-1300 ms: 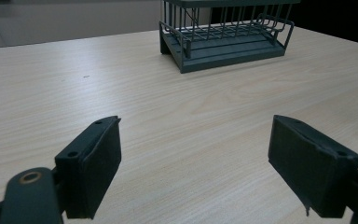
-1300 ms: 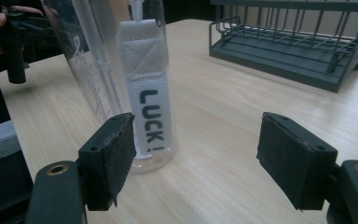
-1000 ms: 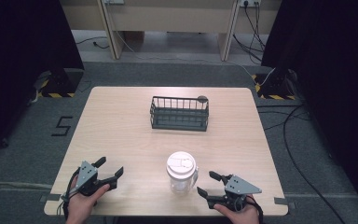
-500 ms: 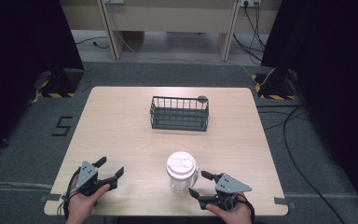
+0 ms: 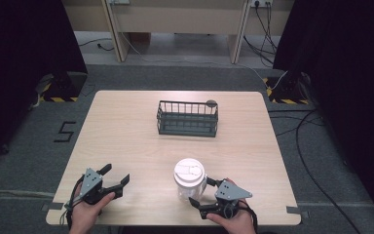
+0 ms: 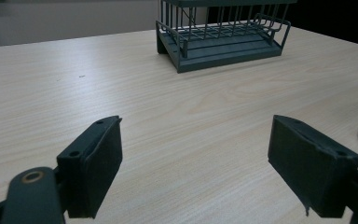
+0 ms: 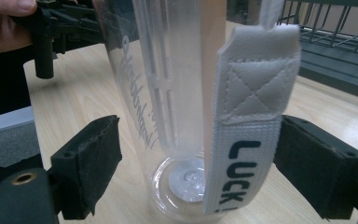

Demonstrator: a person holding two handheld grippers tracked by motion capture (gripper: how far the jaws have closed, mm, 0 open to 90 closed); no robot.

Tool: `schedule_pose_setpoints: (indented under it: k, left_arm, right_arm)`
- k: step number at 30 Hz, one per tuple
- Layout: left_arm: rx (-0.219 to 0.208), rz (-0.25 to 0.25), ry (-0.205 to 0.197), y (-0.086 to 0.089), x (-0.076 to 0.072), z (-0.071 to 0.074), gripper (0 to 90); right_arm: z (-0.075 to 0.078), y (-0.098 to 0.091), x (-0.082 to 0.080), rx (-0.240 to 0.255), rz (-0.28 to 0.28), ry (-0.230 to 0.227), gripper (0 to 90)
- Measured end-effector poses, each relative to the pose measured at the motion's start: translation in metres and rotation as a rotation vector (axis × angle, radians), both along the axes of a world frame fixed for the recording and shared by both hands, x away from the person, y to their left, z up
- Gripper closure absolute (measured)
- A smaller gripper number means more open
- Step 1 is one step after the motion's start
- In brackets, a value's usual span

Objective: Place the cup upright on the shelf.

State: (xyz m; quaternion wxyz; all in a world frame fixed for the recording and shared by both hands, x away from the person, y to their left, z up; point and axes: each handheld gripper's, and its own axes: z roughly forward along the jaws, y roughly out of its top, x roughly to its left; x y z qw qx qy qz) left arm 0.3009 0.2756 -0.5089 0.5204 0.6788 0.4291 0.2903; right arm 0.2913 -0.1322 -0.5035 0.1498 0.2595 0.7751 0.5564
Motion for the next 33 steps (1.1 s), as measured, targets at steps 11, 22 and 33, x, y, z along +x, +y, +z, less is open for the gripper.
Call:
schedule_pose_setpoints:
  k: [11, 22, 33]
  left_arm:
    - [-0.004, -0.006, 0.002, -0.001, 0.000, -0.001, 17.3]
    - [-0.007, -0.011, 0.003, -0.001, 0.000, -0.001, 17.4]
    - [-0.006, -0.022, 0.001, -0.002, 0.000, -0.001, 17.6]
  right_arm:
    - [-0.008, 0.014, 0.008, -0.011, 0.003, 0.004, 15.1]
    - [-0.012, 0.025, 0.014, 0.004, 0.010, -0.010, 14.9]
    - [-0.013, 0.025, 0.016, 0.006, 0.015, -0.033, 18.0]
